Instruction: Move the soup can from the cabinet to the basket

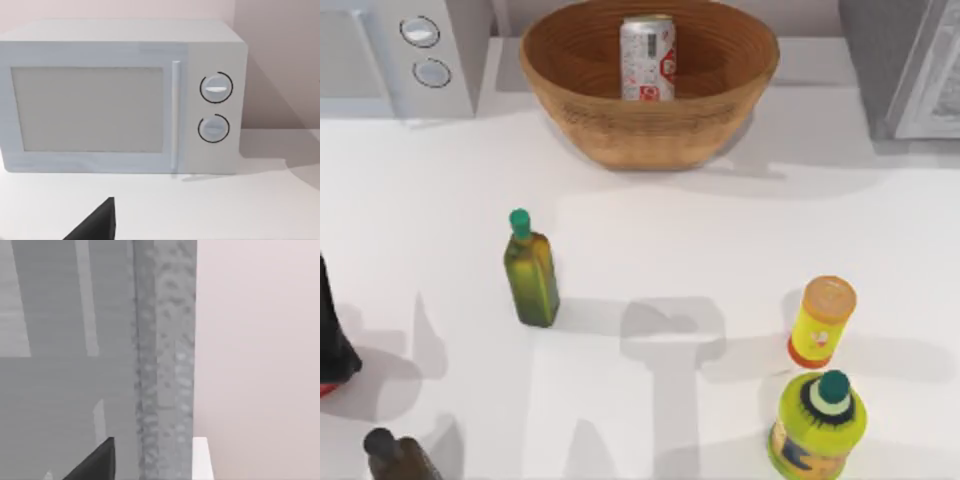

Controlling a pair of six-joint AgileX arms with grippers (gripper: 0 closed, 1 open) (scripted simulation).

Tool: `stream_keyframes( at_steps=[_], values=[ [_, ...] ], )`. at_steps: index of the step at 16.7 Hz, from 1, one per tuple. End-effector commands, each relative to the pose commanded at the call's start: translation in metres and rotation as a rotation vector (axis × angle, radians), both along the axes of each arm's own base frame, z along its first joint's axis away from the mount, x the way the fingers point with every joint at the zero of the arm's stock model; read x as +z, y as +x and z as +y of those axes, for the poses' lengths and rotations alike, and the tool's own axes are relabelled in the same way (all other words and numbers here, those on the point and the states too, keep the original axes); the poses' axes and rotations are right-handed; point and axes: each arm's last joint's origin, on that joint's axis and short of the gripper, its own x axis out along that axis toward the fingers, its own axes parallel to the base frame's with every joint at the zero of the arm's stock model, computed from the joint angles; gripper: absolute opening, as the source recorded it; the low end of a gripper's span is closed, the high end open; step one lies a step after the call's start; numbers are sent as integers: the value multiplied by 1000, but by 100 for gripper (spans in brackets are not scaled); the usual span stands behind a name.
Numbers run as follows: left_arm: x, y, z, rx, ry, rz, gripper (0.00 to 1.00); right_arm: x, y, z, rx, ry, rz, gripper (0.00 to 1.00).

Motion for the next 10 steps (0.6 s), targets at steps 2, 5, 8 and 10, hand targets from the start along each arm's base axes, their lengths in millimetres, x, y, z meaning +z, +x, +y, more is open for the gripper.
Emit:
stream_keyframes(
  at_steps=[2, 5, 8, 10],
  values=[
    [0, 0, 0, 0, 0, 0, 100, 41, 4, -8, 2, 10, 6, 100],
    [0, 0, 0, 0, 0, 0, 100, 106, 4, -6, 4, 24, 14, 100],
    [0, 0, 0, 0, 0, 0, 100, 169, -5, 12, 3, 24, 14, 100],
    [0, 0, 0, 0, 0, 0, 100, 203, -14, 30, 3, 17, 10, 100]
  ],
)
